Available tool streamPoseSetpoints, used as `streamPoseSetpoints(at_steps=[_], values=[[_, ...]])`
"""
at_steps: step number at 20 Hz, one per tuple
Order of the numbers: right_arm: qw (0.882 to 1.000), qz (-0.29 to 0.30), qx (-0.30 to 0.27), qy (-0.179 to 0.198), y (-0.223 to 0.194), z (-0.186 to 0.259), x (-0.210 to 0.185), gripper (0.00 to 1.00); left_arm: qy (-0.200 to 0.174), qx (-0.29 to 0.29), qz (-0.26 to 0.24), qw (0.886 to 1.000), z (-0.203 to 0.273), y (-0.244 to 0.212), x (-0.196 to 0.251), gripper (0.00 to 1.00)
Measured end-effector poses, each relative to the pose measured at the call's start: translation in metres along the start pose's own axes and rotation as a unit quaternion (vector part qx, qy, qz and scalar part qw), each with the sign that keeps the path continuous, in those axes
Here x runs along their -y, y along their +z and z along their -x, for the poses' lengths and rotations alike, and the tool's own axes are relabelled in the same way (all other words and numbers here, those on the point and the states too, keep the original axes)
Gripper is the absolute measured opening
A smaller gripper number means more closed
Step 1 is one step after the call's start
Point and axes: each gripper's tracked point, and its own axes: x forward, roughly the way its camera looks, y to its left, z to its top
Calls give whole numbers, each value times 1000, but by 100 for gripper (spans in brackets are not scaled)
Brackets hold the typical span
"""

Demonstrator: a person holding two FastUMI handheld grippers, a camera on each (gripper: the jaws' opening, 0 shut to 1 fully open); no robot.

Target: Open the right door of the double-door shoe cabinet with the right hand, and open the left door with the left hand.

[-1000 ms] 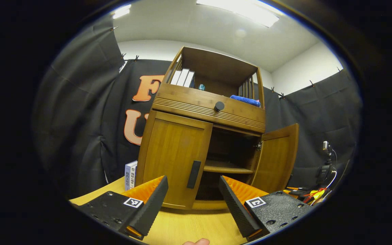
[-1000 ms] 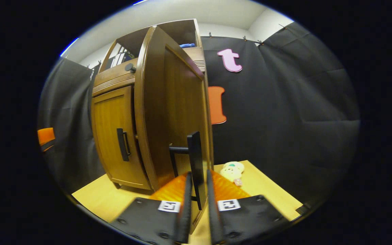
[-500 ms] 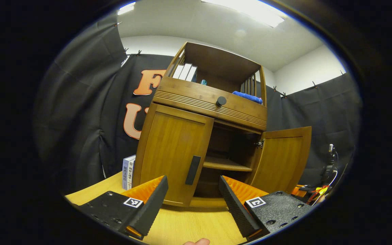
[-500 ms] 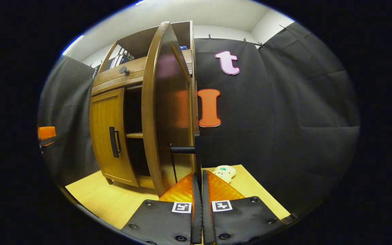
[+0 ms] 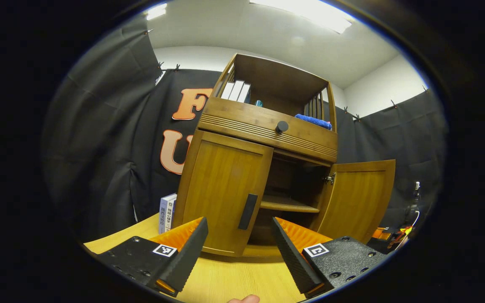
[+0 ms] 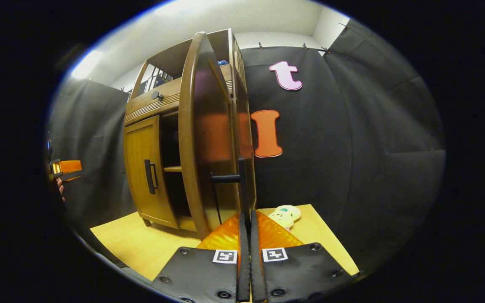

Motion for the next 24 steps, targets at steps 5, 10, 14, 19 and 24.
streamPoseSetpoints(at_steps=[5,10,14,19,24], values=[[999,-13,-23,-36,-20,31,13,15,0,-8,-13,1000,-3,-7,-2,94],[996,-4,-4,-86,3,70,14,8,-7,-27,2,1000,-9,-20,-1,95],[994,8,30,-101,47,100,-10,8,-9,-24,-16,1000,-8,-18,-24,94],[995,15,62,-81,86,110,-58,9,1,-1,-24,1000,-27,2,-39,94],[996,13,73,-46,106,99,-93,5,-27,5,8,1000,-53,24,-36,92]])
